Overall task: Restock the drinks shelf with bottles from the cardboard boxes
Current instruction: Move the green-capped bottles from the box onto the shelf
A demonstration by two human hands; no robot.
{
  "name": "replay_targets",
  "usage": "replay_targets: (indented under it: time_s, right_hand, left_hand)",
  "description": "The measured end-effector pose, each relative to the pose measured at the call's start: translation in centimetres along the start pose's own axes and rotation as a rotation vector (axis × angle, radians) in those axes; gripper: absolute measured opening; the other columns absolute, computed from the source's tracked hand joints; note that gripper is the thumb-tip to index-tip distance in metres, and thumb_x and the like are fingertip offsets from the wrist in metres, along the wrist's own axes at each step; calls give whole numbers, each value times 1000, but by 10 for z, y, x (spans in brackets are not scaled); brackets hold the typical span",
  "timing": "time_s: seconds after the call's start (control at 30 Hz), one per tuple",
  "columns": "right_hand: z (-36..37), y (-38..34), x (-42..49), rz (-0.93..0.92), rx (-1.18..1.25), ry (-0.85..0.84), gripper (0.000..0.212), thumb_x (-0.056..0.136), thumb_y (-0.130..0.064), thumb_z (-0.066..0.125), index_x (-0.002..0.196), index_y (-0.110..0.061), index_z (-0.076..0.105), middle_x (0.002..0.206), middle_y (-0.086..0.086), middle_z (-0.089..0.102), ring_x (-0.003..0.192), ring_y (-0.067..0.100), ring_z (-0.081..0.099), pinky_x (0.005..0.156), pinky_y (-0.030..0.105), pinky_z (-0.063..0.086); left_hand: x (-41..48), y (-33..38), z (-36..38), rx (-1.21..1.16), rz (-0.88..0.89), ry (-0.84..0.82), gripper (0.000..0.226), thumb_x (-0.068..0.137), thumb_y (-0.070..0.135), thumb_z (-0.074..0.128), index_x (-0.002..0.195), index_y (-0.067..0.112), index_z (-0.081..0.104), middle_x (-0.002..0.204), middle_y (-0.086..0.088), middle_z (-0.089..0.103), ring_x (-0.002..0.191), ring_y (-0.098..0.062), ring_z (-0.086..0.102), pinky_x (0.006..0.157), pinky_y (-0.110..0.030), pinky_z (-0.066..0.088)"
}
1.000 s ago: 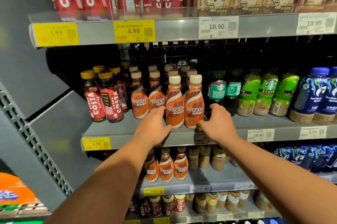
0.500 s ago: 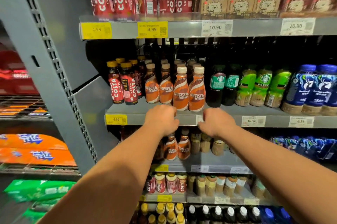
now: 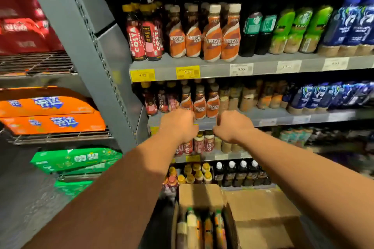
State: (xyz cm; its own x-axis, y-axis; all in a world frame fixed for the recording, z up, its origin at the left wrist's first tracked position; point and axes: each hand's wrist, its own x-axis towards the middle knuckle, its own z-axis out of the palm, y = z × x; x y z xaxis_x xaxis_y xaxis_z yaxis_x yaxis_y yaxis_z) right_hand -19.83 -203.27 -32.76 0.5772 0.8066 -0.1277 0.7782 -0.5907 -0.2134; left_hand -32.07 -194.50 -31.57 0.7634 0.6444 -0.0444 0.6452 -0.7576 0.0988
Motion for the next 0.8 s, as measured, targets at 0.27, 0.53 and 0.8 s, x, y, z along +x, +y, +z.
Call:
replay_targets:
  time_s: [0.27,0.53,0.8]
  right_hand:
    - [85,5,-1,-50,-61,-129,30,88,-32,53,108,-10,59,116,15,62,103,34,59,77,34,47]
    - [173,31,9,-93,-43,-296,18,87,-27,55,81,-11,47,85,10,49,78,30,50,64,30,38]
    - [273,66,15,-42,-62,-450,18,86,-27,51,89,-12,59,96,10,59,93,32,61,67,29,45]
  left_hand:
    - [-18,-7,86,-99,-46,-135,20,89,30,50,74,17,50,91,-7,60,91,-30,58,72,-37,47]
    - [-25,-5,174,-64,-113,-323,31,92,29,50,118,16,60,123,-7,56,111,-29,54,89,-39,48]
    - [-14,5,257,-161,-123,-437,27,91,34,44,100,15,62,99,-5,57,91,-26,54,69,-31,37]
